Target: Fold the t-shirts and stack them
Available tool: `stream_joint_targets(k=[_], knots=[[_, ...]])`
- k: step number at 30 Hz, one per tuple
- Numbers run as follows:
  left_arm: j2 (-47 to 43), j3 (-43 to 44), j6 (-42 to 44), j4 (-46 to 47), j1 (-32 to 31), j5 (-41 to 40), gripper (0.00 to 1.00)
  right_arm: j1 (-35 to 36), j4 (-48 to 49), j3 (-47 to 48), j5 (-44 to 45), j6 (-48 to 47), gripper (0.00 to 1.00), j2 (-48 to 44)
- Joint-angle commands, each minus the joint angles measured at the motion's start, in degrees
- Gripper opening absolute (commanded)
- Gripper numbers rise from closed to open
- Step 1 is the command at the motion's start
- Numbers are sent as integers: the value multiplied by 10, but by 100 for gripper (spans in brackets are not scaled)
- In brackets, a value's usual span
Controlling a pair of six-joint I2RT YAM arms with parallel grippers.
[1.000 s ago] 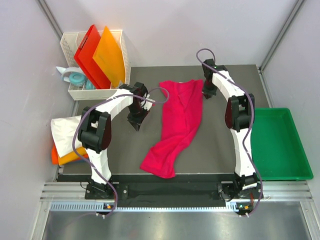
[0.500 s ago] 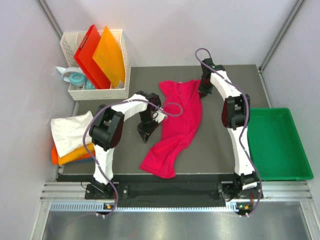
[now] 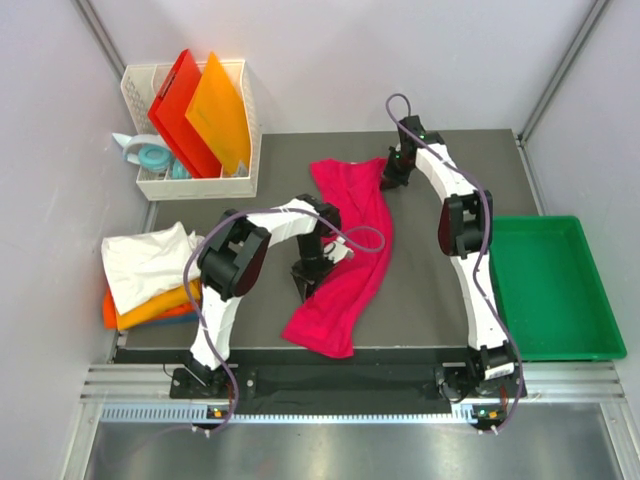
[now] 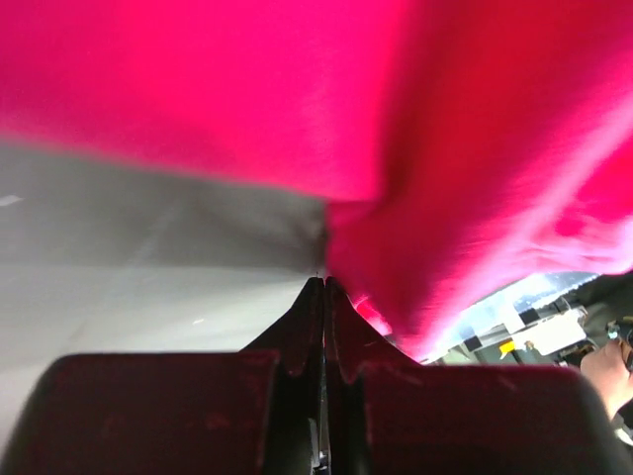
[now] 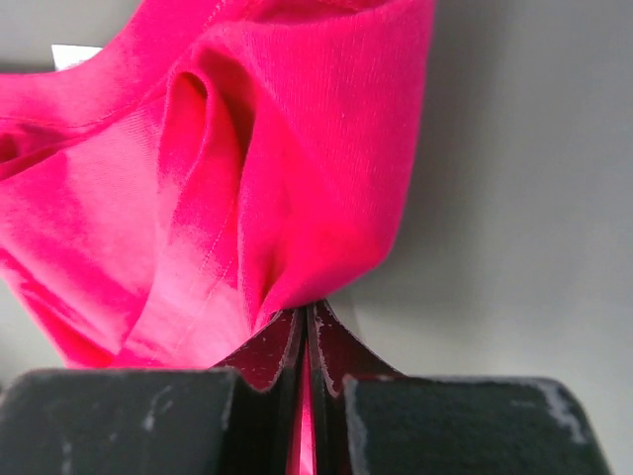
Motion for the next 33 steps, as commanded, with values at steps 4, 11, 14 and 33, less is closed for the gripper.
stream_joint_targets(k=[4,11,14,33], knots=[[36,64,-22,-14,-17,73,0,15,42,22,-95,11,0,53],[3,99,-48,32,-1,-39,0,1,100,-58,-34,-2,0,-51],[-43,130,-38,38,35,-76,0,-12,129,-97,-7,10,1,-134],[-7,198,-65,261,113,-5,0,109,196,-551,280,-57,0,-600]])
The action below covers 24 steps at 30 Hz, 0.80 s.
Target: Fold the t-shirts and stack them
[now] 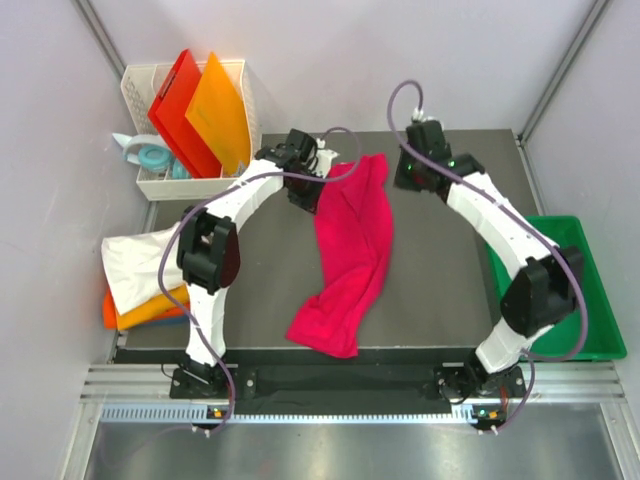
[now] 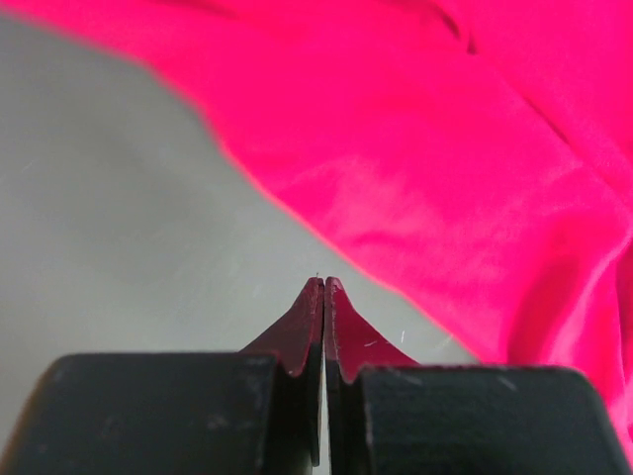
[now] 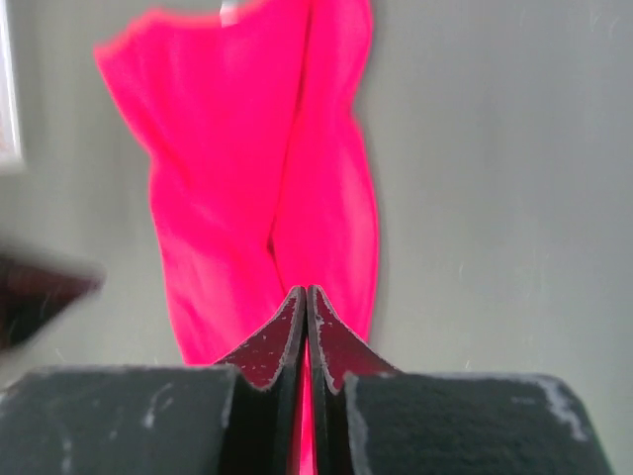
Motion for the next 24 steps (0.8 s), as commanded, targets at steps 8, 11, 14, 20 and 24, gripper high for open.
stream_joint_targets(k=[8,11,14,20,24], knots=[[136,76,-24,80,-19,63,0,56,15,-223,103,36,0,-121],[174,114,-24,75,-19,61,0,61,15,-241,97,47,0,-129],[204,141,-28,87,-19,46,0,69,19,-269,94,60,0,-134],[296,266,-41,39,-14,2,0,76,9,-285,90,76,0,-124],[343,312,-41,37,-7,-25,0,76,0,-275,93,71,0,-118]])
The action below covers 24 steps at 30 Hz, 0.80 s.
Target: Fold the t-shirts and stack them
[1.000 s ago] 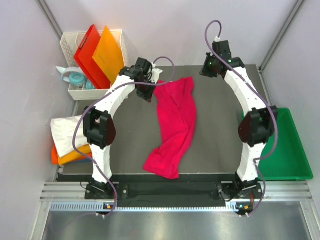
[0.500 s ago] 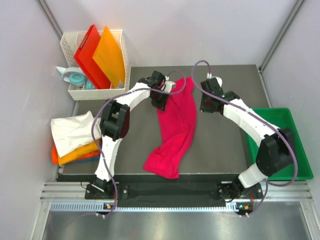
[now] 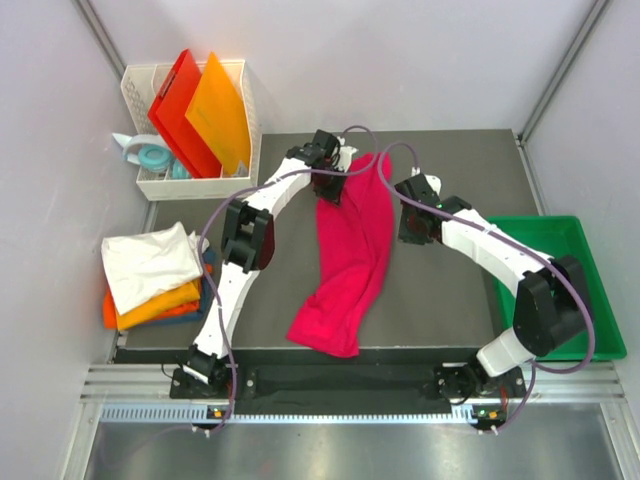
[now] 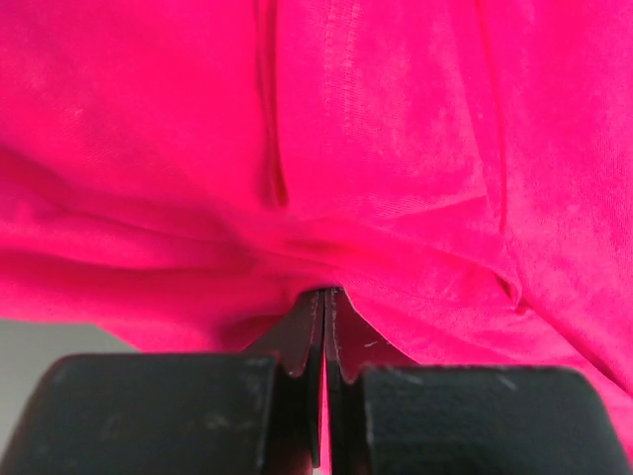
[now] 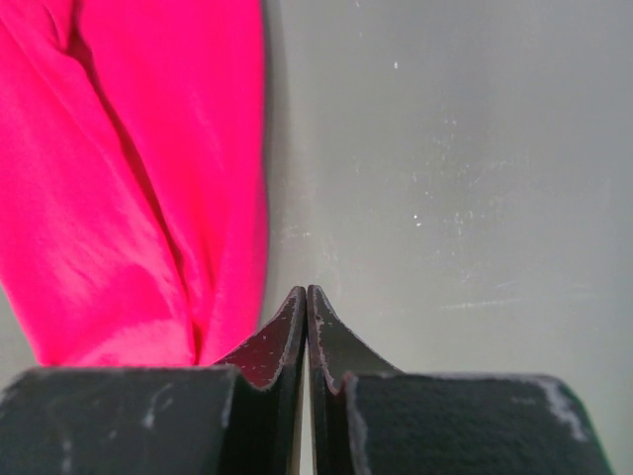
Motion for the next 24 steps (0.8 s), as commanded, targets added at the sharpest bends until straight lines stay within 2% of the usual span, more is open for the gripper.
stream_joint_targets(k=[1,5,9,16,18,20,22,24], knots=[[61,43,5,14,10,-62,0,6,-3,16,11,6,0,-12],[94,92,15,5,15,-104,0,5,-17,28,13,3,0,-6],[110,103,17,20,36,-147,0,5,-24,26,8,5,0,-8],[99,98,21,41,58,-148,2,6,-16,10,-3,-3,0,-9],[57,66,17,59,58,-129,6,6,-12,17,-5,-11,0,-2],[19,43,-5,91,59,-103,22,6,-10,37,-7,-18,0,7],[-39,31,-23,83,59,-77,37,6,-4,73,-10,-26,0,20],[-102,4,-34,73,59,-50,46,6,4,105,-15,-41,0,34]])
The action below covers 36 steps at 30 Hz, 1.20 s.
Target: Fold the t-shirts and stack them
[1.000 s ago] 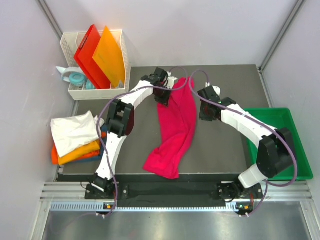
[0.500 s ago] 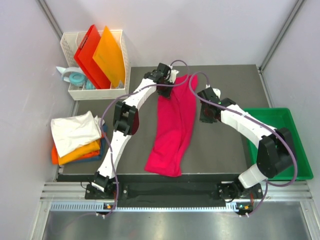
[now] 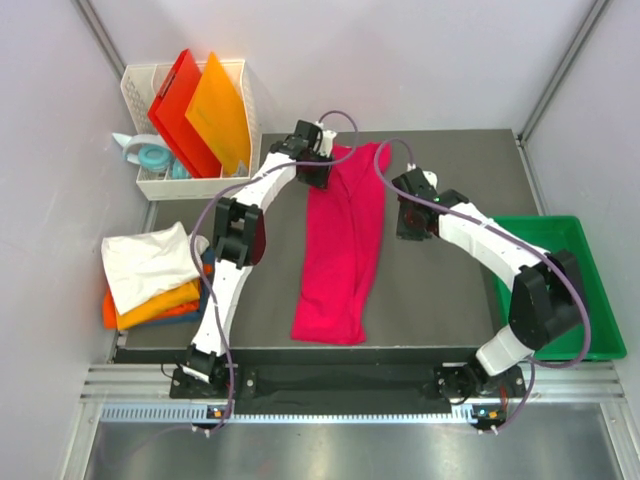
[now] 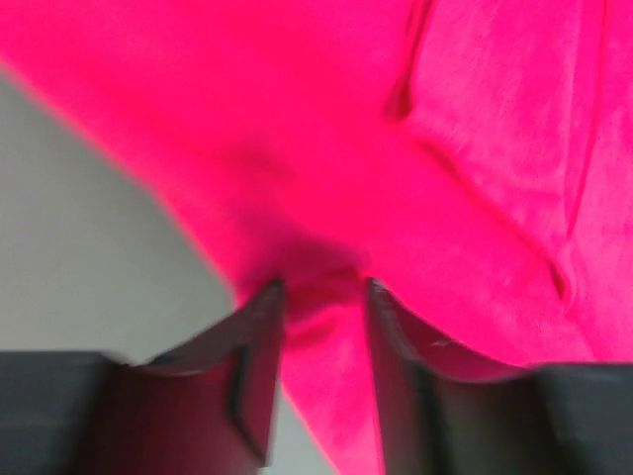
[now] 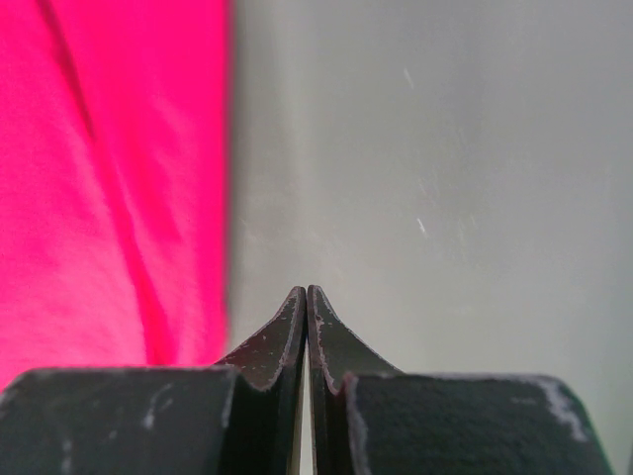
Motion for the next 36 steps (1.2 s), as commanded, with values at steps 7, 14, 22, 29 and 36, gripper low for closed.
stream_joint_targets(k=[7,14,22,29,36], knots=[[-367,-272,-8,14,41,86,57,7,31,343,-36,-93,43,203],[-527,-454,66,-51,49,99,46,39,-17,549,3,-166,47,398],[-638,-541,78,-72,78,106,49,69,52,558,138,-238,48,462],[-717,-609,87,-54,122,141,50,77,68,593,188,-273,52,491],[-733,-634,75,-61,156,165,54,73,90,615,184,-297,62,523]])
